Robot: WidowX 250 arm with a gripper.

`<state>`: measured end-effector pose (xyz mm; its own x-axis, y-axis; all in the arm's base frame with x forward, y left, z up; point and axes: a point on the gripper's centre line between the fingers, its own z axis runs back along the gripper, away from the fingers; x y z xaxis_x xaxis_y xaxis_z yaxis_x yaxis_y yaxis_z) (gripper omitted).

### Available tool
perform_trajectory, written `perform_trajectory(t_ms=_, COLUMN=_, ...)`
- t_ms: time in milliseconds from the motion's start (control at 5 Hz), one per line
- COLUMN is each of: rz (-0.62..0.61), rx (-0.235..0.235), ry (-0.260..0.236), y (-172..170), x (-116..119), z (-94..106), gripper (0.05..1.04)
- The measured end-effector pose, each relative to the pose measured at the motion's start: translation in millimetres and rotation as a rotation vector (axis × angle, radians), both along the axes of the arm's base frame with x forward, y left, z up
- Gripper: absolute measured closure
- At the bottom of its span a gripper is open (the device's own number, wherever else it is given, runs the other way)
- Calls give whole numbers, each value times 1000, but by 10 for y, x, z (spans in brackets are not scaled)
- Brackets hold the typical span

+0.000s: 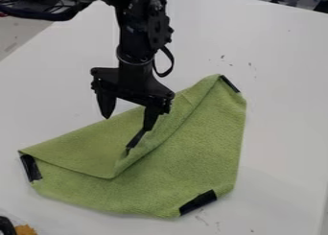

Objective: Fold the cloth from bottom right to top left

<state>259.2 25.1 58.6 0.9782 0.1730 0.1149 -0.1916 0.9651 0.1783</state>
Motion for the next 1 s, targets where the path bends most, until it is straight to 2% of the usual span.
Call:
perform_trajectory(t_ms=200, rz=6, rx=0, ry=27, y=-7, x=-35, z=-71, gripper=83)
perform_trajectory(t_ms=600, rz=-36, rx=-2, ry=-35, y=-550, x=-200, z=55, gripper=83)
perform_trajectory(t_ms=800, rz=-40, rx=-48, ry=-61, y=-856, x=-301, z=46, gripper=83)
perform_trajectory(t_ms=1000, rz=-46, rx=-123, ry=-31, y=-1030, x=-337, z=-94, gripper=83)
